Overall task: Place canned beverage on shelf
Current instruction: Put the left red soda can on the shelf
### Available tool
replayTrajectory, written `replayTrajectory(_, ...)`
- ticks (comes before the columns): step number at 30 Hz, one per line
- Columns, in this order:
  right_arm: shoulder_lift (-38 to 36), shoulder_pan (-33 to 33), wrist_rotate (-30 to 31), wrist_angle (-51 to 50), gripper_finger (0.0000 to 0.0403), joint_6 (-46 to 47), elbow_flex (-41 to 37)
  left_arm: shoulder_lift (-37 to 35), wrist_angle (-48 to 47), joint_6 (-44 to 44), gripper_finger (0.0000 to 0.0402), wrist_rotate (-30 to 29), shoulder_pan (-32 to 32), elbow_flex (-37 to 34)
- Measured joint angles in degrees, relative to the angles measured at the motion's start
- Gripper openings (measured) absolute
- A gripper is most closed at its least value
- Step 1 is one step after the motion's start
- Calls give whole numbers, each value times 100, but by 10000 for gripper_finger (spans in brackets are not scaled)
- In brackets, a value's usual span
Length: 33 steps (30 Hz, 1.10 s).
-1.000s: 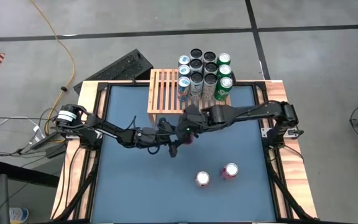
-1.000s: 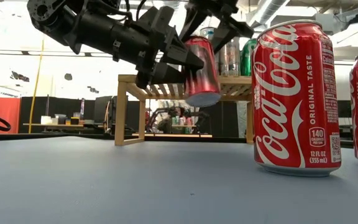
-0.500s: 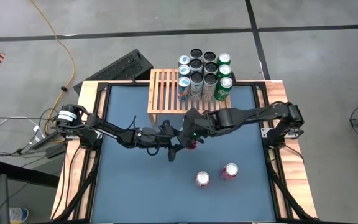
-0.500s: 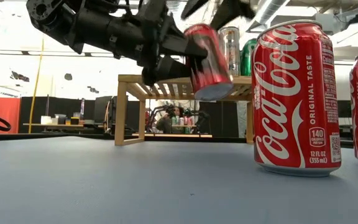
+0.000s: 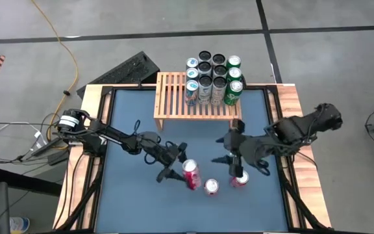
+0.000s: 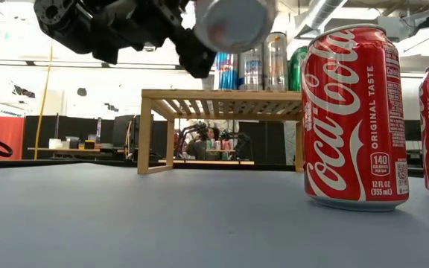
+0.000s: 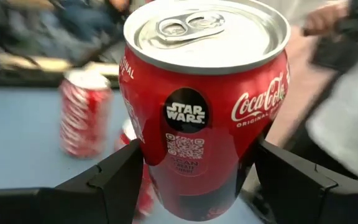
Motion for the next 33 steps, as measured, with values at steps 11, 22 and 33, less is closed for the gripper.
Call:
replayTrajectory(11,980,-387,-1991,400,262,-744,-13,0,-216,-31,261,1472,220,-2)
replayTrajectory(22,1027,-476,-2232,1066,316,-1355,-11,7,-596,528,261,1777,166,-2)
replayTrajectory(33,1502,-587,-2320,1521,318,-1344,-22,-284,-598,1243,261,1157,171,13)
